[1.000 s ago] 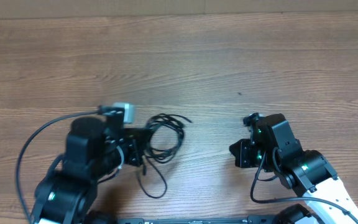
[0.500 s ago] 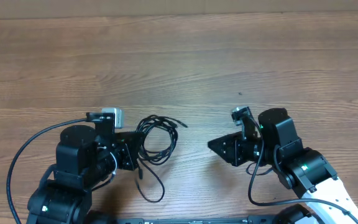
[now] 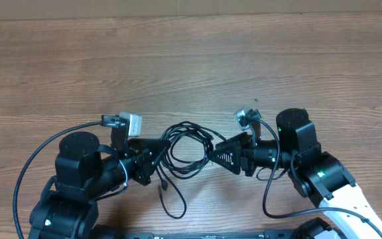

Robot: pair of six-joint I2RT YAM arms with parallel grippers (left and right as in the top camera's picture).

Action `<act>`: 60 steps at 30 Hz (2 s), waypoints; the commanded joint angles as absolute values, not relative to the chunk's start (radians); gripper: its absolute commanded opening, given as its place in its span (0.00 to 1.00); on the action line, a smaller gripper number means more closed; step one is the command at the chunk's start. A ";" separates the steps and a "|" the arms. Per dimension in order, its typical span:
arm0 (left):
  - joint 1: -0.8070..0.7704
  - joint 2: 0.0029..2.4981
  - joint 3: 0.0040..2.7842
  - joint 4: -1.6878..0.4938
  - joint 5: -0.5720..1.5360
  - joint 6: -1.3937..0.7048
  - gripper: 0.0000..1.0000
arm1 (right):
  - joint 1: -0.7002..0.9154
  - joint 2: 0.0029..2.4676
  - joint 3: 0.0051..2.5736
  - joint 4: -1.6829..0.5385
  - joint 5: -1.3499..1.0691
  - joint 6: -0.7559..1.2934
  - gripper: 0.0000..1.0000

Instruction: Untangle cables

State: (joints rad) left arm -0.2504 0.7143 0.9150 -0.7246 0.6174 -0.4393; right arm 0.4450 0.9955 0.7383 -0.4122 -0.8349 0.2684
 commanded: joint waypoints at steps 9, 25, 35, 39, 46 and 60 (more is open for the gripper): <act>-0.245 0.707 0.925 -0.679 0.787 -0.461 0.04 | 0.444 1.078 0.737 -0.319 -0.710 0.318 0.24; -0.245 0.709 0.925 -0.596 0.905 -0.513 0.04 | 0.569 1.157 0.737 -0.081 -0.448 0.498 0.29; -0.245 0.710 0.925 -0.571 0.933 -0.496 0.05 | 0.662 1.209 0.737 0.142 -0.539 0.498 0.40; -0.245 0.711 0.925 -0.570 0.933 -0.495 0.05 | 0.694 1.215 0.737 0.157 -0.477 0.498 0.36; -0.245 0.711 0.925 -0.575 1.003 -0.494 0.04 | 0.694 1.215 0.737 -0.020 0.018 0.601 0.24; -0.245 0.712 0.925 -0.713 0.669 -0.424 0.13 | 0.694 1.215 0.737 -0.368 0.348 0.685 0.24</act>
